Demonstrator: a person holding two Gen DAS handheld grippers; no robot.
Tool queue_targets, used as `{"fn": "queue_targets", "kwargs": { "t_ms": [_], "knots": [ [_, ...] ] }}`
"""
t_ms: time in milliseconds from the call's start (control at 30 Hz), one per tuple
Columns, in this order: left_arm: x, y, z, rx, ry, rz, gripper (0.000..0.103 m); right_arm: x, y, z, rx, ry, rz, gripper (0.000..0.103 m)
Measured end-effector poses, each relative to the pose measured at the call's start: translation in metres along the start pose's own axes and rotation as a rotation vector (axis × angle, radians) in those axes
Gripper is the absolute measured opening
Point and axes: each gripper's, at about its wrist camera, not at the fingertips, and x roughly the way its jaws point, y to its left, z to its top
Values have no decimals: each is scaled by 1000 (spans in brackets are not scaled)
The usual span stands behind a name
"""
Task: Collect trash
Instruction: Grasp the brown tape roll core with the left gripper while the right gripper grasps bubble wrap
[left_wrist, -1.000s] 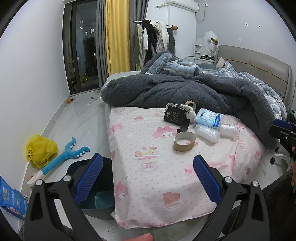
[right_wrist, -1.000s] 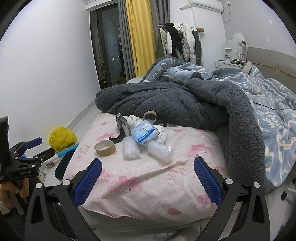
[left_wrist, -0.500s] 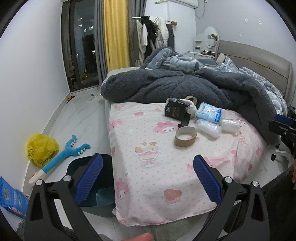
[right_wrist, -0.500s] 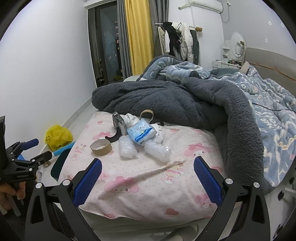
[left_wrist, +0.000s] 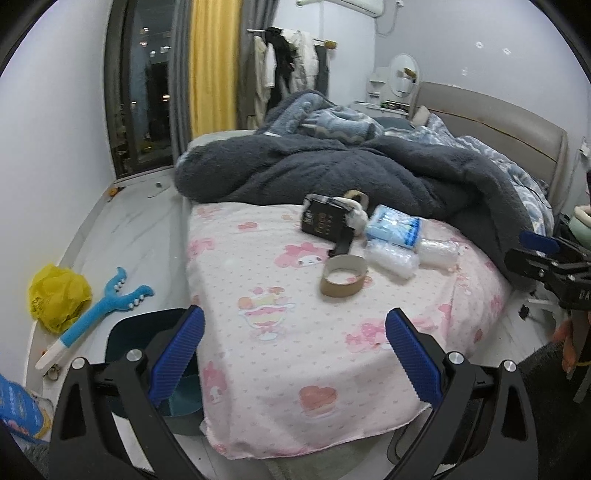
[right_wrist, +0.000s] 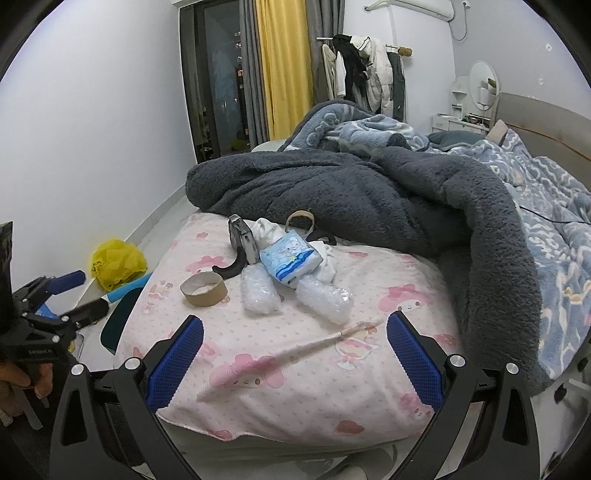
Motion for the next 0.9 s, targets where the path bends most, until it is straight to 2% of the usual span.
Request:
{"fn": "queue_targets", "kwargs": {
  "t_ms": [233, 367, 567, 600, 633, 733, 833, 900],
  "knots": [
    [14, -15, 2, 44, 19, -91, 99, 13, 4, 10, -31, 36, 33, 100],
    [27, -19, 4, 72, 40, -100, 99, 24, 6, 13, -97, 62, 45, 100],
    [47, -14, 10, 48, 70, -151, 97, 48, -4, 17, -157, 113, 82, 100],
    [50, -13, 11, 43, 76, -161, 94, 52, -7, 18, -158, 120, 90, 100],
    [55, -13, 13, 40, 84, -174, 90, 55, -10, 19, -159, 123, 97, 97],
    [63, -13, 16, 48, 94, -199, 85, 66, -18, 21, -182, 142, 104, 82],
    [72, -13, 20, 56, 107, -232, 81, 76, -28, 21, -189, 160, 112, 75],
    [77, -14, 22, 64, 111, -252, 79, 82, -35, 21, -185, 175, 123, 66]
  ]
}}
